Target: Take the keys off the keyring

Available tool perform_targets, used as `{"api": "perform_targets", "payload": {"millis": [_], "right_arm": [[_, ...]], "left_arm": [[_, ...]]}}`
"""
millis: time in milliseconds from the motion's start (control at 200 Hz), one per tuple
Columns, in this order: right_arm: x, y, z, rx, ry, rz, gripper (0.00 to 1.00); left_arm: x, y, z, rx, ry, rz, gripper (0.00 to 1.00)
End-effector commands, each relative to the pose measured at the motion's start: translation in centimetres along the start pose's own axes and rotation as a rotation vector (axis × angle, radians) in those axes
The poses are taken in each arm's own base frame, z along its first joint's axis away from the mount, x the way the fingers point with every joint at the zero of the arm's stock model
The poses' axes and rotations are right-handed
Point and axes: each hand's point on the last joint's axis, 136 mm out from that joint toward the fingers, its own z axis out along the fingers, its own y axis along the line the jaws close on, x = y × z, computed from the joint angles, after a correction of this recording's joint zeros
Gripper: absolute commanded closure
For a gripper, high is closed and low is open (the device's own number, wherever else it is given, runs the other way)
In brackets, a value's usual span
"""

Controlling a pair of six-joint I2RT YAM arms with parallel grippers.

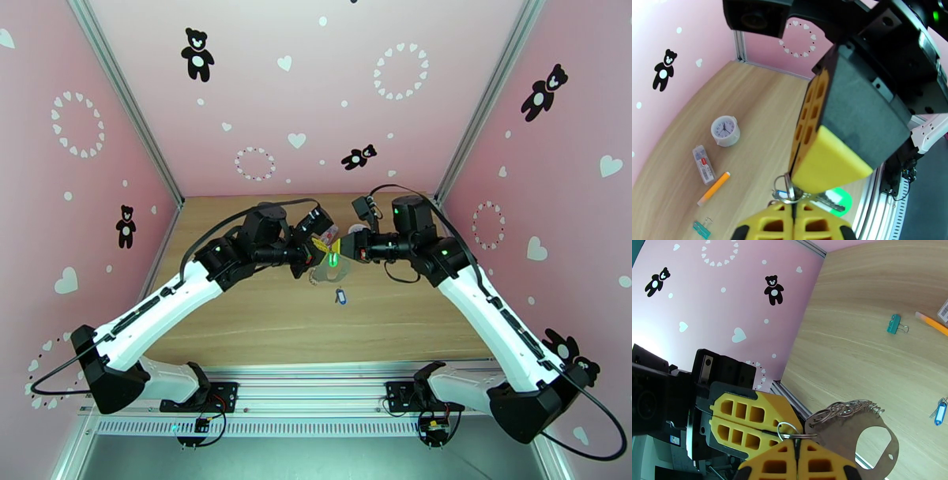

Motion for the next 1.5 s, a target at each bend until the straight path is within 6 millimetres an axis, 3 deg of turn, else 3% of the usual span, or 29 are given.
{"api": "perform_targets", "payload": {"millis": [0, 195, 475, 671, 741, 811, 981, 1166, 1496], "right_arm": [[-0.4, 1.9, -1.3, -0.035, -0.034, -0.127, 1.0], [0.9, 2.9, -1.2, -0.089, 0.024, -0.244, 0.77], [0.6, 3.2, -3.0, 0.007, -0.03, -0.608, 0.69], [0.2, 5.1, -4.8, 0.072, -0.231, -0.941, 0.69], [1.4, 5.7, -4.1, 0.045, -0.229, -1.042, 0.72], [2.3, 4.9, -2.8, 0.087, -0.189, -1.118, 0.75], [2.3, 3.8, -0.6, 0.149, -0.152, -1.174, 0.85], [1.8, 2.0, 0.1, 0.23, -0.161, -1.199, 0.87], [1.5, 1.3, 1.4, 0.23, -0.137, -1.189, 0.87]], "left_arm": [[0.9, -1.2, -1.0, 0.076, 0.067, -0.061, 1.0], [-0.6, -1.7, -2.1, 0.11, 0.019, -0.058, 1.0], [-0.9, -2.0, -3.1, 0.13, 0.088, -0.098, 1.0], [-0.7, -1.4, -3.1, 0.098, 0.127, -0.17, 1.0], [-0.7, -1.2, -2.8, 0.095, 0.133, -0.197, 1.0], [-0.8, -0.9, -2.5, 0.088, 0.137, -0.223, 1.0], [-1.0, -1.0, -1.8, 0.109, 0.134, -0.249, 1.0], [-1.1, -1.2, -1.9, 0.121, 0.123, -0.254, 1.0], [-1.5, -1.7, -2.1, 0.152, 0.112, -0.242, 1.0]]}}
